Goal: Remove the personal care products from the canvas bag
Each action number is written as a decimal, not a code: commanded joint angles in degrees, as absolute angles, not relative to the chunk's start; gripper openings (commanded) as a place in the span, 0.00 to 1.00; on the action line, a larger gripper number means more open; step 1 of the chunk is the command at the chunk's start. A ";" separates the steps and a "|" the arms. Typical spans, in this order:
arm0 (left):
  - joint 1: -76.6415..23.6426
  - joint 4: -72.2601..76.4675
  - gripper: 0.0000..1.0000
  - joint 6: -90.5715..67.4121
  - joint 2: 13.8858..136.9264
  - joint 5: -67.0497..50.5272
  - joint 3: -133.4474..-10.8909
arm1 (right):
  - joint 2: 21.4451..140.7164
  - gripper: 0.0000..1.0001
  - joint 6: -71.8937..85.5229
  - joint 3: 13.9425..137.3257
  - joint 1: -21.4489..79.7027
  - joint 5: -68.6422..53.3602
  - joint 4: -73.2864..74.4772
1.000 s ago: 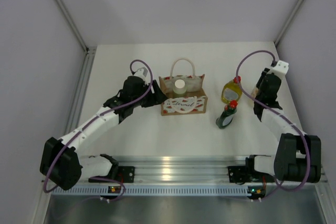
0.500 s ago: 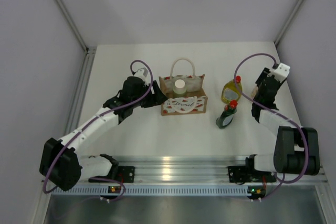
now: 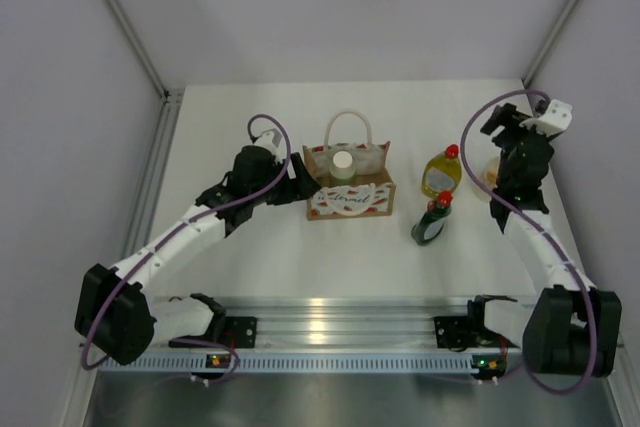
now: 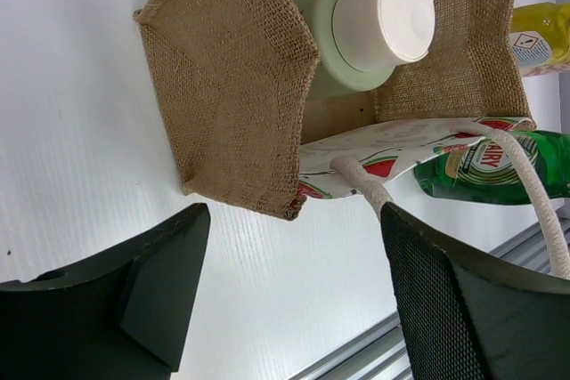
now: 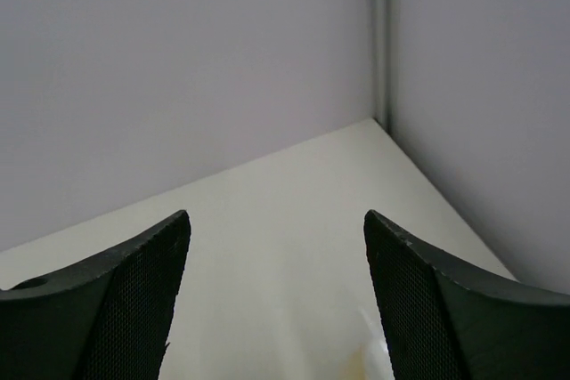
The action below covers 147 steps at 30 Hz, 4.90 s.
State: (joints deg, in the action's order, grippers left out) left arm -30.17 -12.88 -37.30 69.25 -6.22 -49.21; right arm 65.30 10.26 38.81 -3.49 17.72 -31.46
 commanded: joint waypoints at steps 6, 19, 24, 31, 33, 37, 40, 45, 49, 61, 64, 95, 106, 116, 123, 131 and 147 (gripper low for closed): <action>-30.32 -10.55 0.81 -36.03 70.48 -4.13 -50.10 | 64.15 0.77 3.97 54.45 18.74 -9.76 -13.78; -30.32 -10.64 0.81 -36.21 70.58 -3.87 -48.52 | 91.30 0.83 3.43 76.90 40.25 7.04 15.46; -30.32 -10.63 0.81 -36.21 70.58 -3.60 -48.34 | 96.85 0.82 3.60 81.29 41.74 8.09 19.33; -30.32 -10.63 0.81 -36.21 70.93 -3.87 -48.95 | 102.82 0.82 4.92 84.02 42.63 9.14 21.18; -30.41 -10.63 0.81 -36.30 70.93 -3.87 -49.04 | 104.06 0.83 5.27 84.37 42.80 9.05 21.18; -30.41 -10.55 0.81 -36.30 70.66 -3.69 -49.04 | 106.17 0.83 6.32 84.99 42.80 9.58 21.27; -30.41 -10.55 0.81 -36.30 70.23 -3.43 -48.78 | 107.58 0.83 6.85 85.17 42.80 9.58 21.27; -30.32 -10.64 0.81 -36.04 69.44 -3.34 -48.52 | 110.21 0.81 7.38 85.17 42.80 10.19 21.27; -30.32 -10.63 0.81 -35.95 69.17 -2.90 -48.34 | 111.00 0.70 7.82 84.55 42.80 10.81 21.18; -30.32 -10.55 0.81 -36.56 69.08 -2.90 -48.25 | 104.33 0.00 4.40 84.11 43.42 11.26 16.18; -30.32 -10.55 0.81 -36.74 69.26 -2.90 -48.16 | 102.05 0.00 3.43 84.72 43.51 11.16 15.39; -30.41 -10.72 0.92 -37.88 68.38 -3.60 -50.80 | 73.41 0.00 1.41 85.17 43.50 2.30 20.74; -30.41 -11.68 0.97 -39.20 64.34 -3.87 -52.82 | 59.95 0.00 0.97 72.89 44.38 -9.84 26.18; -30.32 -13.71 0.98 -40.43 58.89 -0.62 -52.30 | 46.06 0.00 6.76 54.85 44.91 -3.96 26.37; -30.32 -18.36 0.98 -37.88 54.67 3.68 -50.28 | 46.76 0.00 9.57 44.75 47.02 -2.90 22.60; -30.41 -22.32 0.98 -35.95 50.63 5.36 -48.52 | 50.18 0.00 13.71 37.28 52.11 2.18 12.31; -30.32 -37.34 0.98 -31.55 38.94 7.82 -51.33 | 60.55 0.03 15.73 32.34 63.63 17.58 2.90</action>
